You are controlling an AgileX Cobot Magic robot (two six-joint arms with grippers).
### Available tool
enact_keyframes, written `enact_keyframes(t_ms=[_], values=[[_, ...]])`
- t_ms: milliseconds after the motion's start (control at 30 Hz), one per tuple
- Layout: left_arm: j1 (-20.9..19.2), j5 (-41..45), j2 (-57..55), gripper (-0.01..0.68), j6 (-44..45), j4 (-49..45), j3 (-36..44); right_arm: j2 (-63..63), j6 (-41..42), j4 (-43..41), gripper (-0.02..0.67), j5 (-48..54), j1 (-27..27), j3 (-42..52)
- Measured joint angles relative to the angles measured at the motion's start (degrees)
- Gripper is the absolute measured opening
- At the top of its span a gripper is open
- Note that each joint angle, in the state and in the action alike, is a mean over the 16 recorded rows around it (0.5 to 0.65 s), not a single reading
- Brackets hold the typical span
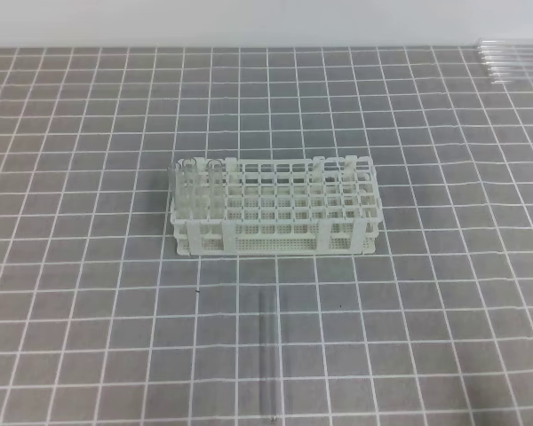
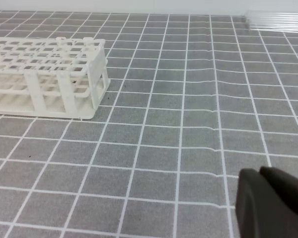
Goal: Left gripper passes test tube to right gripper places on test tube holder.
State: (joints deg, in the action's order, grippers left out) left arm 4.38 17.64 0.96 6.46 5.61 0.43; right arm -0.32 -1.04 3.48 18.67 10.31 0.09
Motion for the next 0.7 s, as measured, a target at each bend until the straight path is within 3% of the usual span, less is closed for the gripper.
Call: enact_keyframes(t_ms=[700], values=[[-0.01, -2.97, -0.25, -0.002, -4.08, 1.77, -0.10, 0.00, 0.00, 0.38, -0.013, -1.86, 0.00, 0.00]])
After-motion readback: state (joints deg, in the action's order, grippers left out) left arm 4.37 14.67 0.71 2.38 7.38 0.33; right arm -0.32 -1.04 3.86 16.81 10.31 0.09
